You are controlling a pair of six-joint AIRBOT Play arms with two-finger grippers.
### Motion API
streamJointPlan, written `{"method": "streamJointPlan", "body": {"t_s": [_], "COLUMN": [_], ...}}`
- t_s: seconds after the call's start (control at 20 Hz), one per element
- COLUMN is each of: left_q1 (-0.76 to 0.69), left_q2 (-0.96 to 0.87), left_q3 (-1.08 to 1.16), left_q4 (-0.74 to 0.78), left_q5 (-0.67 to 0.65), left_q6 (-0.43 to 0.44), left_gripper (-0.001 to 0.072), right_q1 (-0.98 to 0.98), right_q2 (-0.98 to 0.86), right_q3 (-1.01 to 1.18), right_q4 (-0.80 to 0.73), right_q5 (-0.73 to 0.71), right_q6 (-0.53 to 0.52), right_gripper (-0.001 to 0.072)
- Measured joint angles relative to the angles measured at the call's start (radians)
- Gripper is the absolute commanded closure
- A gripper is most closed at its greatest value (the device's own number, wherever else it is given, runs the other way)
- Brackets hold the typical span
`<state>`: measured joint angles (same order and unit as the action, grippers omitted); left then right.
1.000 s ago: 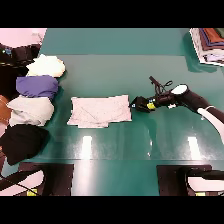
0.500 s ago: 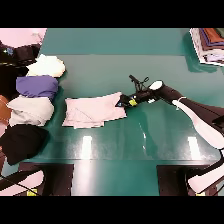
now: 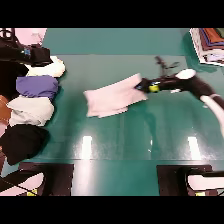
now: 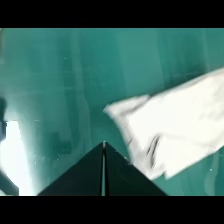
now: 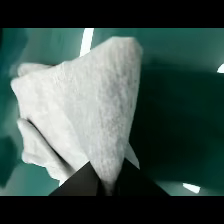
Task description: Fold the shirts.
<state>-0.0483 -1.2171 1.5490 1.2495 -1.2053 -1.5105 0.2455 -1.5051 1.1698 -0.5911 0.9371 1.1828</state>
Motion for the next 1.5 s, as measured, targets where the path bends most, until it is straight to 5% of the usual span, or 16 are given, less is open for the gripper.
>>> {"method": "streamJointPlan", "body": {"t_s": [0.5,0.8,0.85,0.95,1.2,1.5], "left_q1": [-0.061,-0.064,-0.064,-0.064,-0.064,-0.064], "left_q2": [0.000,0.000,0.000,0.000,0.000,0.000], "left_q3": [0.000,0.000,0.000,0.000,0.000,0.000], "left_q4": [-0.001,-0.001,-0.001,-0.001,-0.001,-0.002], "left_q5": [0.032,0.042,0.043,0.043,0.030,0.017], "left_q6": [-0.019,-0.029,-0.029,-0.029,-0.028,-0.028], "left_gripper": [0.0686,0.0685,0.0685,0.0685,0.0685,0.0685], "right_q1": [-0.895,-1.154,-1.165,-1.174,-1.205,-0.986], "right_q2": [0.439,0.533,0.539,0.541,0.537,0.627], "right_q3": [-0.339,-0.469,-0.476,-0.475,-0.381,-0.277], "right_q4": [-0.161,-0.238,-0.256,-0.322,-0.483,-0.353], "right_q5": [-0.021,-0.020,-0.014,0.018,0.141,0.211], "right_q6": [0.037,0.048,0.049,0.050,0.064,0.072], "right_gripper": [0.0702,0.0699,0.0604,0.0147,0.0130,0.0139]}}
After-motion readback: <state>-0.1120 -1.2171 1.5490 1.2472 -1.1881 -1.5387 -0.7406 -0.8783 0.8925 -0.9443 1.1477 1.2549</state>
